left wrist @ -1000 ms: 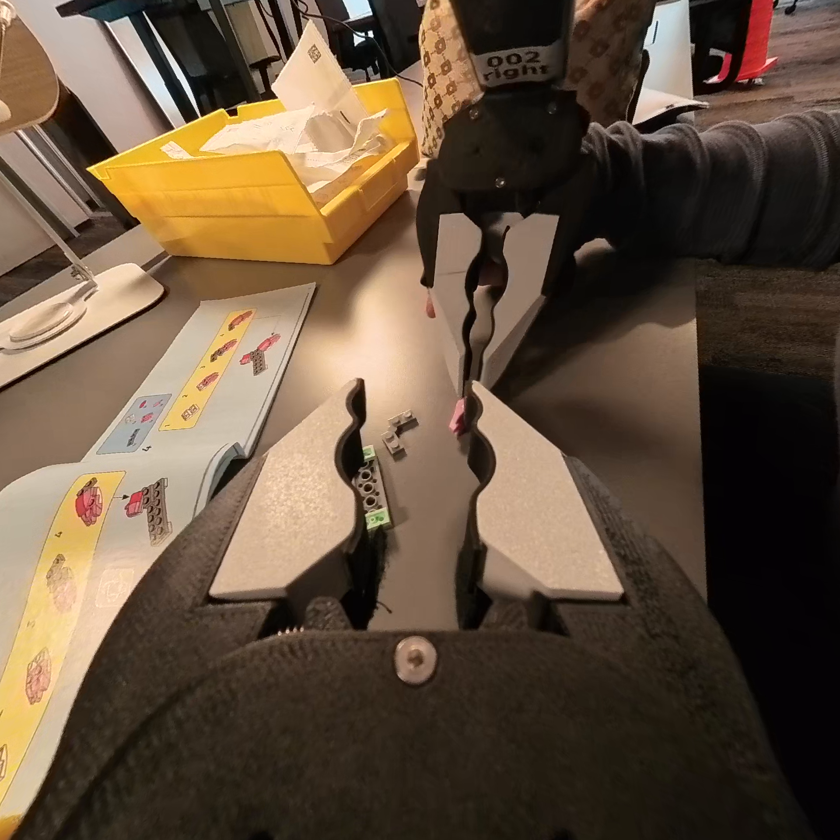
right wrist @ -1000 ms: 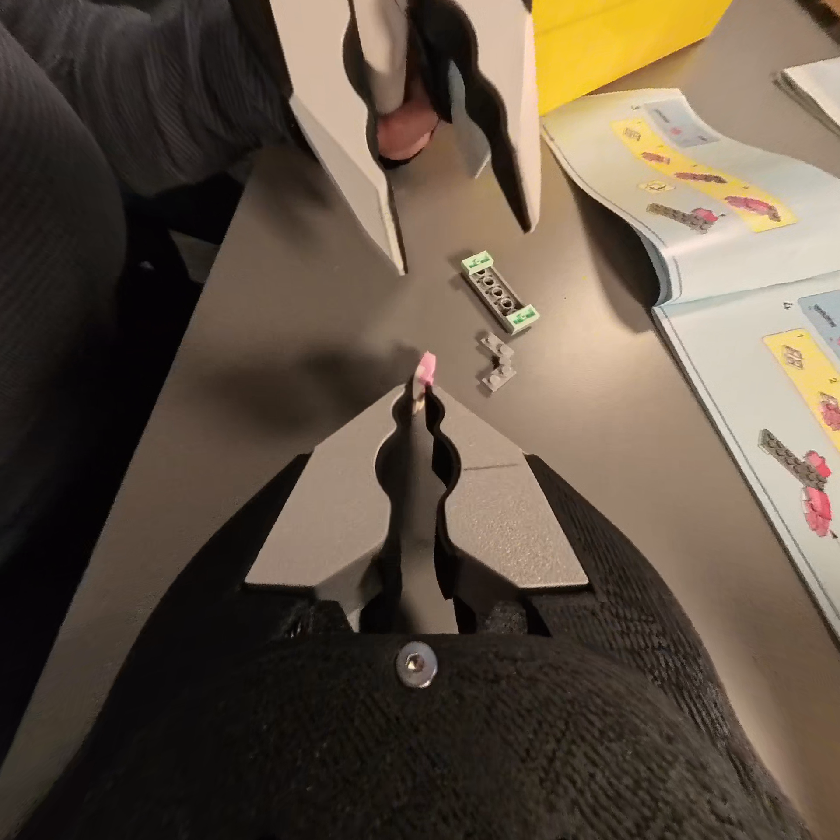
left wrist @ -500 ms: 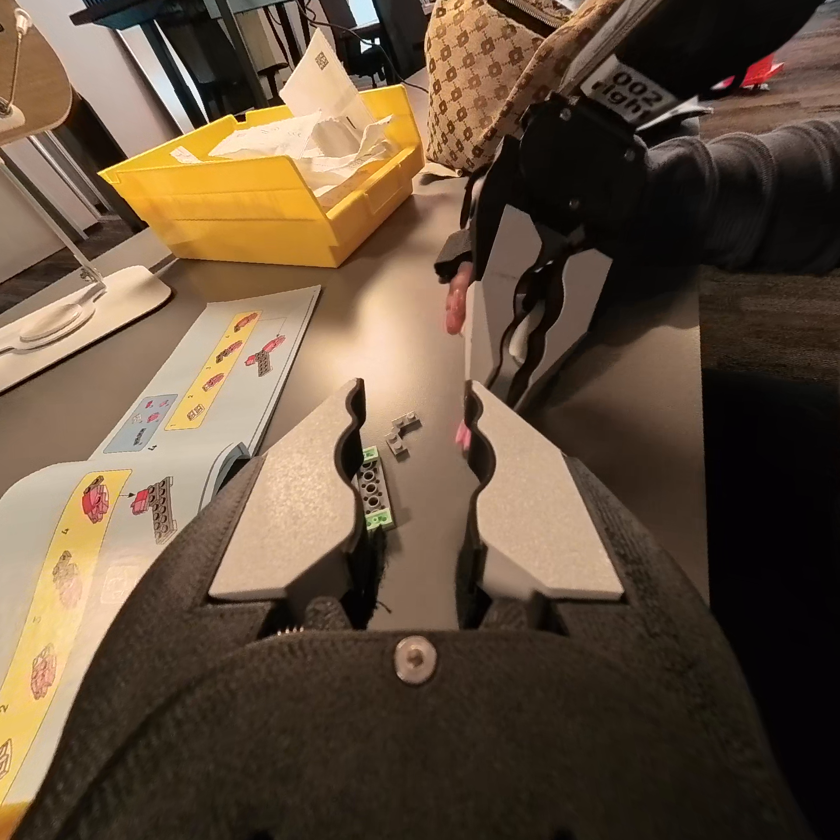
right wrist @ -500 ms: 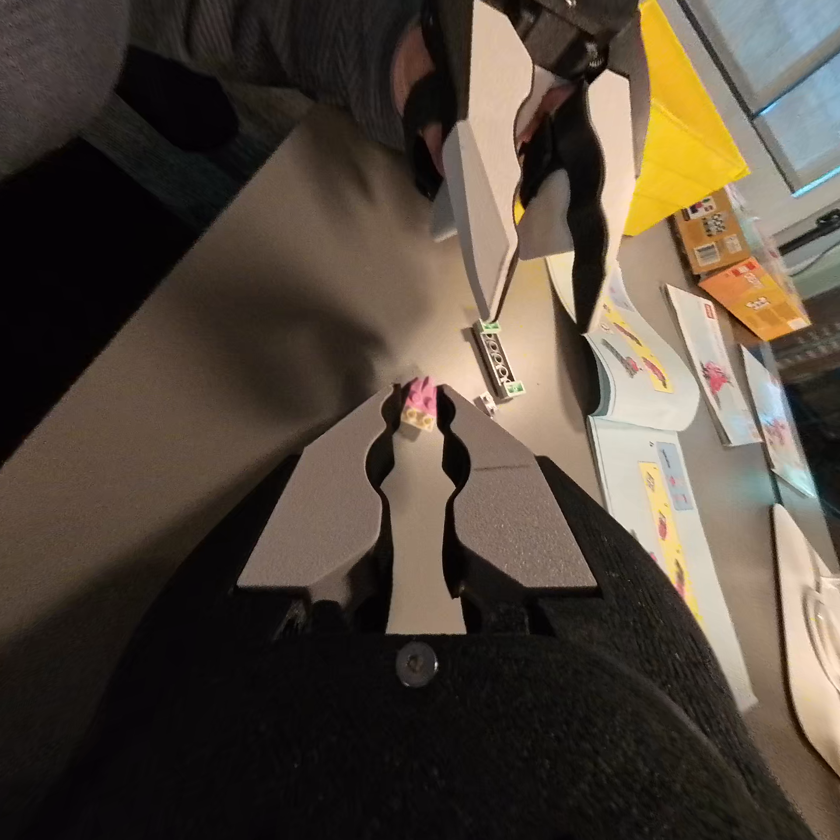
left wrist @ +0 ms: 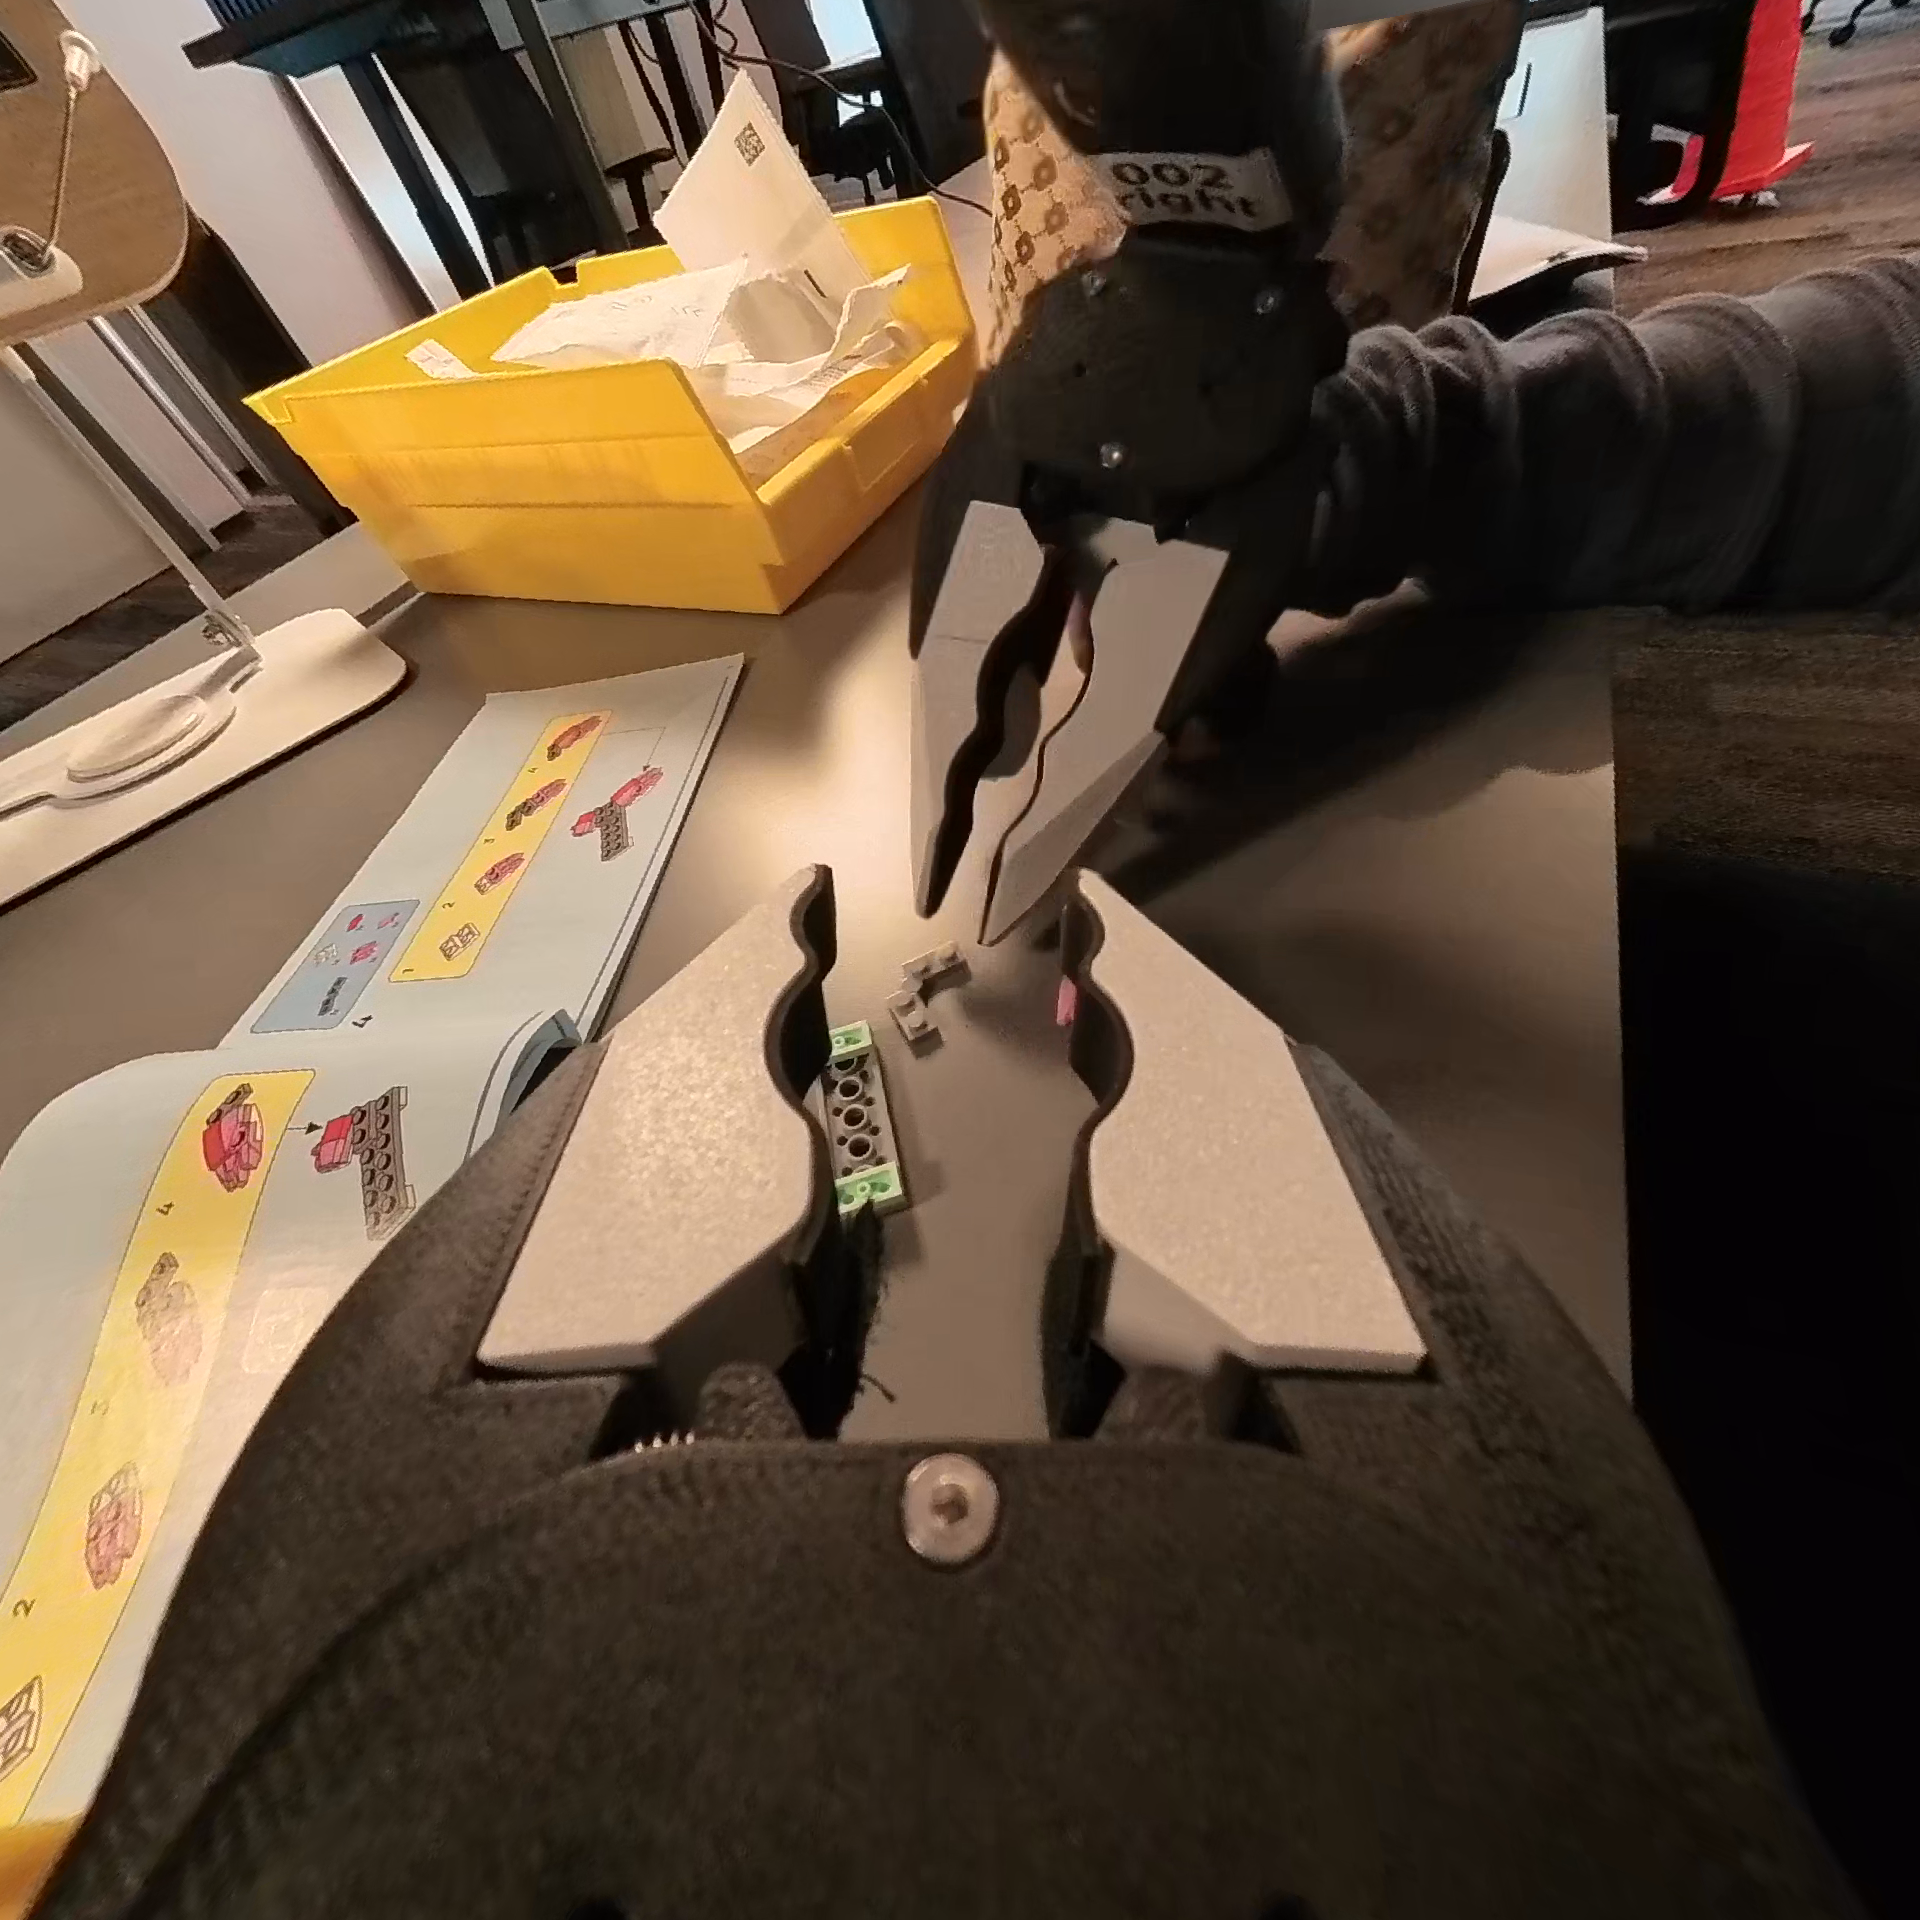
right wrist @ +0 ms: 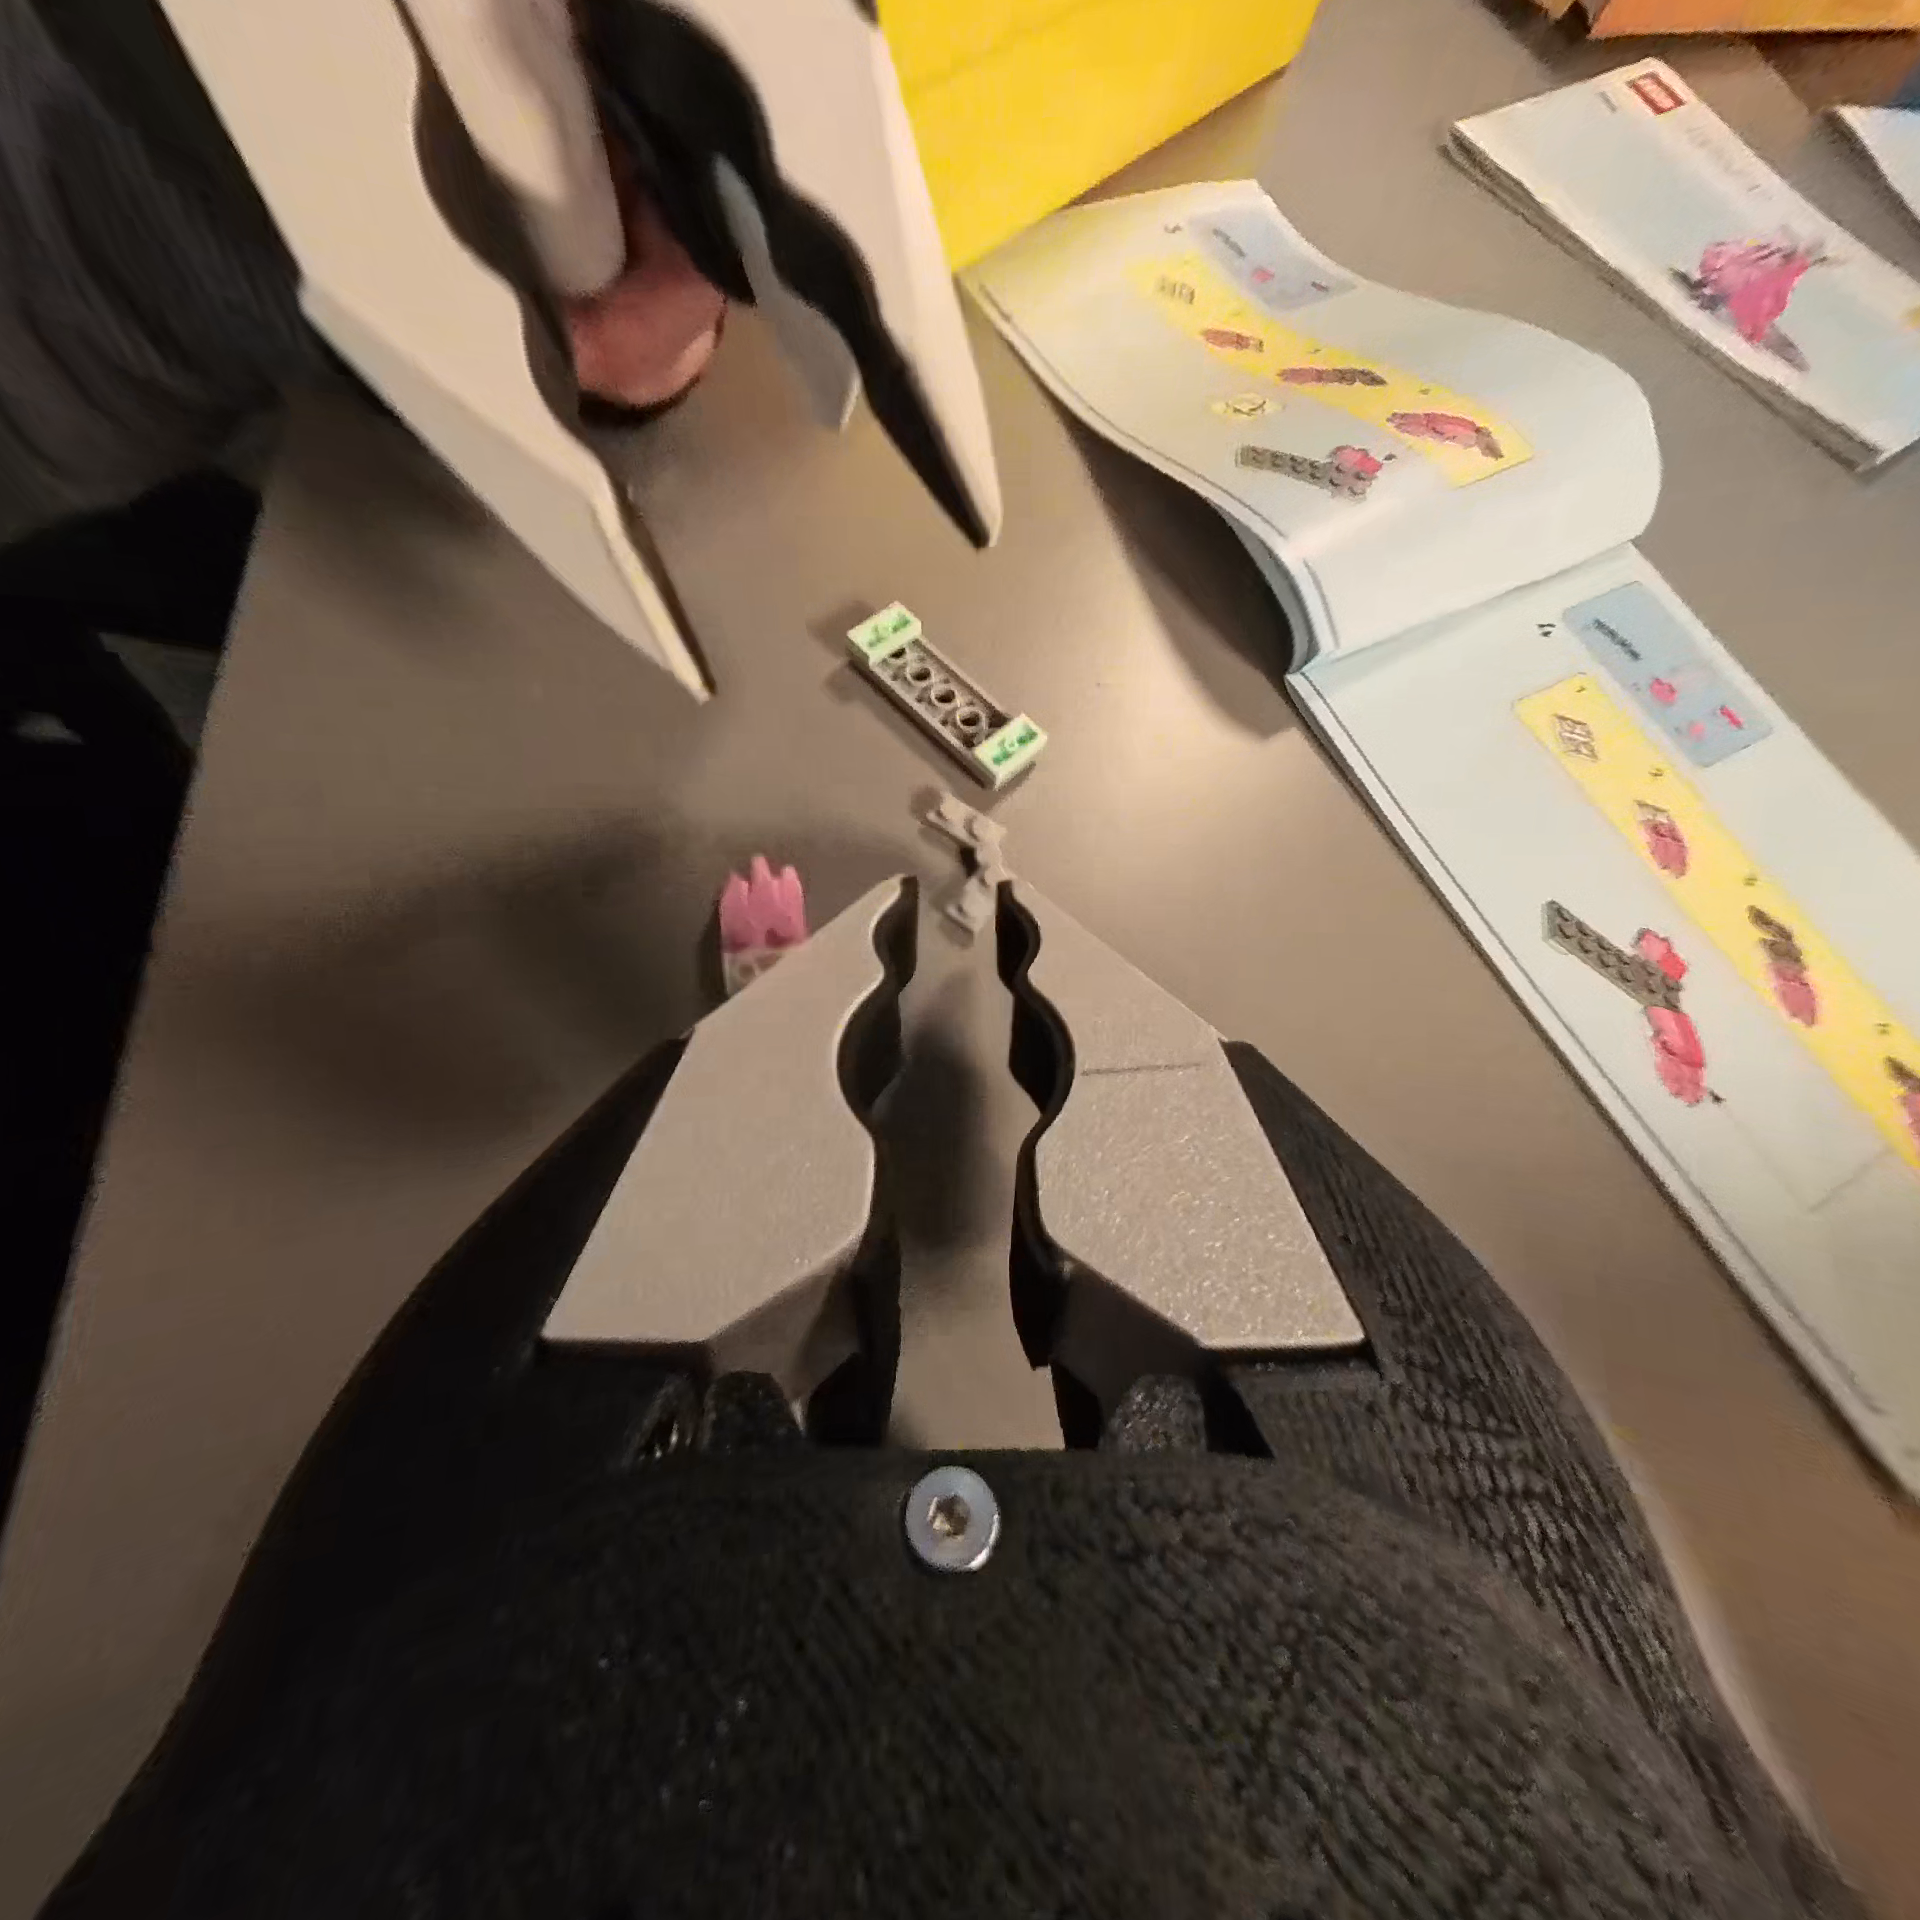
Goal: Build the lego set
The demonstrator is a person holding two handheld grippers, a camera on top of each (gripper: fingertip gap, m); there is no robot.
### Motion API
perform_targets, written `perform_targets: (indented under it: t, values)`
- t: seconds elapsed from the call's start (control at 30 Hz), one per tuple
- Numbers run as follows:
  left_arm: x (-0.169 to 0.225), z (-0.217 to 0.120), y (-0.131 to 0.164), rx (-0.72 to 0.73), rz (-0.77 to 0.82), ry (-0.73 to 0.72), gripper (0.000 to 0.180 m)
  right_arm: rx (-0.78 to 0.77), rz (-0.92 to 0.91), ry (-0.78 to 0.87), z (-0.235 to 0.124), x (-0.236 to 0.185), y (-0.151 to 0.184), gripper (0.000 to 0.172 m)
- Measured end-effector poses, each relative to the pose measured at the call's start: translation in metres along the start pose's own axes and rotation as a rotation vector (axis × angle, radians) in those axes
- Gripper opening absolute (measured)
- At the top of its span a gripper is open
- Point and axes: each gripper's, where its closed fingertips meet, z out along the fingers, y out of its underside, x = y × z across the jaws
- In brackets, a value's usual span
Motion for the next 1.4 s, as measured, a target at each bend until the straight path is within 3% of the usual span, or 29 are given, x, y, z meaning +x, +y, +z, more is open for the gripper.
perform_targets:
  t: [0.1,0.27,0.4,0.53,1.07,1.4]
  values:
    - [0.000,0.000,0.000,-0.003,0.001,-0.001,0.042,0.002,0.119,-0.046,0.006,-0.002,-0.004,0.019]
    - [0.000,0.000,0.000,-0.003,0.000,0.000,0.042,-0.029,0.161,-0.011,0.008,0.005,0.001,0.023]
    - [0.000,0.000,0.000,-0.003,0.002,0.001,0.042,-0.081,0.137,0.015,0.013,0.006,0.006,0.020]
    - [0.000,0.000,0.000,-0.003,0.001,0.001,0.042,-0.084,0.148,0.035,0.012,0.009,0.007,0.006]
    - [-0.001,-0.001,0.000,0.001,0.000,0.001,0.042,0.032,0.369,0.057,-0.016,0.038,0.013,0.005]
    - [0.006,0.000,0.002,-0.012,0.006,0.041,0.040,0.021,0.339,0.028,-0.015,0.033,0.013,0.005]
